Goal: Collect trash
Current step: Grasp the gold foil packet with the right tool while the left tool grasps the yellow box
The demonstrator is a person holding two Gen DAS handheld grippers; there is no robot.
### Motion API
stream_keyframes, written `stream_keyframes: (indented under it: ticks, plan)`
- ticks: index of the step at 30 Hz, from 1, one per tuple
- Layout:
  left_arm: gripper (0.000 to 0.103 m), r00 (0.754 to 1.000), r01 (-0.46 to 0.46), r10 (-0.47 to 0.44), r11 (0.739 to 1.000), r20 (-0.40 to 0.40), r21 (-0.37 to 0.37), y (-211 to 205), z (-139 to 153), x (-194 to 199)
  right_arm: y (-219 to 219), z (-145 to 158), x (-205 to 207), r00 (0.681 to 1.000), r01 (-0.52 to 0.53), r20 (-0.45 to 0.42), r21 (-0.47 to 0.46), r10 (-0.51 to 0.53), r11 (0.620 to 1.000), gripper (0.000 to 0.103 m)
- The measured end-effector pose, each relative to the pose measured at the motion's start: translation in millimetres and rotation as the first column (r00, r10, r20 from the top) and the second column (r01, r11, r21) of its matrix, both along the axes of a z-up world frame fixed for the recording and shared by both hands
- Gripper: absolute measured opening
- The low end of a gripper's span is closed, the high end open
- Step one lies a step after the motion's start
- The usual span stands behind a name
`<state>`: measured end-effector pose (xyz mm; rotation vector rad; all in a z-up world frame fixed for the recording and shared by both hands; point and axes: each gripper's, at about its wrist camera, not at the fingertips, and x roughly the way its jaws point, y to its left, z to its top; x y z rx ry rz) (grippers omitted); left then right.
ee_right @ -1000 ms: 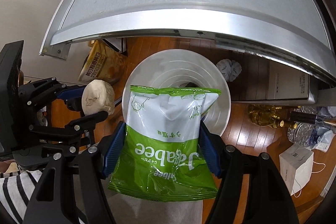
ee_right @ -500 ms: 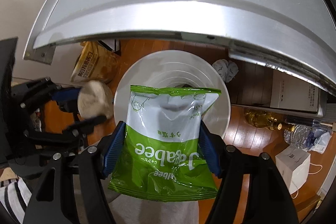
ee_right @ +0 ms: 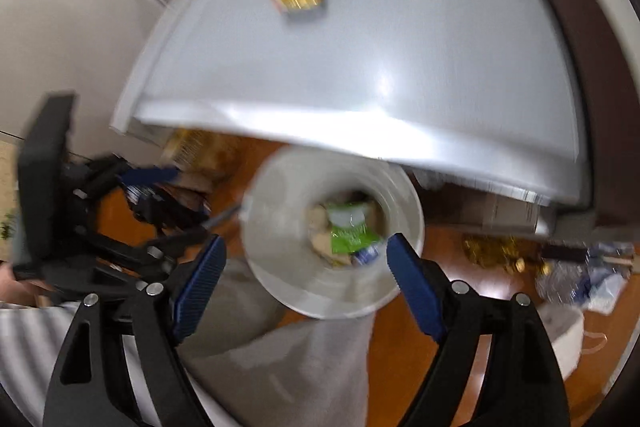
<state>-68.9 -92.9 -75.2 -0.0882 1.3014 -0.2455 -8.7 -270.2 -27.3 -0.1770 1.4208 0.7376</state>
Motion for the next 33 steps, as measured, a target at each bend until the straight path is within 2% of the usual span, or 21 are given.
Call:
stream_keyframes:
  ticks: [4, 5, 6, 8, 10, 16, 23, 29, 33]
  plan:
    - [0.077, 0.996, -0.027, 0.025, 0.999, 0.085, 0.026, 4, 32, 6, 14, 32, 19, 0.998, 0.029, 0.056, 0.077, -0.034, 0.997, 0.081]
    - [0.079, 0.993, -0.039, 0.034, 0.998, 0.11, 0.042, 5, 39, 9, 20, 36, 28, 0.998, 0.039, 0.05, 0.109, -0.045, 0.993, 0.081]
    - [0.088, 0.989, -0.058, 0.048, 0.996, 0.138, 0.066, 7, 46, 12, 24, 38, 34, 0.998, 0.05, 0.039, 0.133, -0.056, 0.99, 0.081]
    - [0.092, 0.972, -0.119, 0.091, 0.986, 0.219, 0.117, 12, 63, 18, 38, 37, 50, 0.997, 0.074, 0.003, 0.167, -0.075, 0.983, 0.081]
    - [0.092, 0.959, -0.157, 0.117, 0.977, 0.258, 0.141, 21, 73, 25, 49, 34, 58, 0.997, 0.079, -0.007, 0.177, -0.079, 0.981, 0.081]
    - [0.092, 0.95, -0.218, 0.165, 0.959, 0.267, 0.183, 48, 70, 31, 95, 23, 79, 0.998, 0.048, -0.05, 0.227, -0.038, 0.973, 0.081]
    - [0.092, 0.941, -0.262, 0.218, 0.954, 0.261, 0.149, 75, 69, 30, 129, 3, 99, 0.996, 0.042, -0.086, 0.177, -0.027, 0.983, 0.081]
    - [0.092, 0.943, -0.244, 0.199, 0.958, 0.268, 0.149, 81, 69, 45, 106, -1, 114, 0.997, 0.081, -0.017, 0.061, -0.08, 0.995, 0.081]
    - [0.092, 0.945, -0.224, 0.172, 0.96, 0.279, 0.167, 81, 71, 58, 88, -2, 126, 0.991, 0.129, 0.013, 0.023, -0.13, 0.991, 0.081]
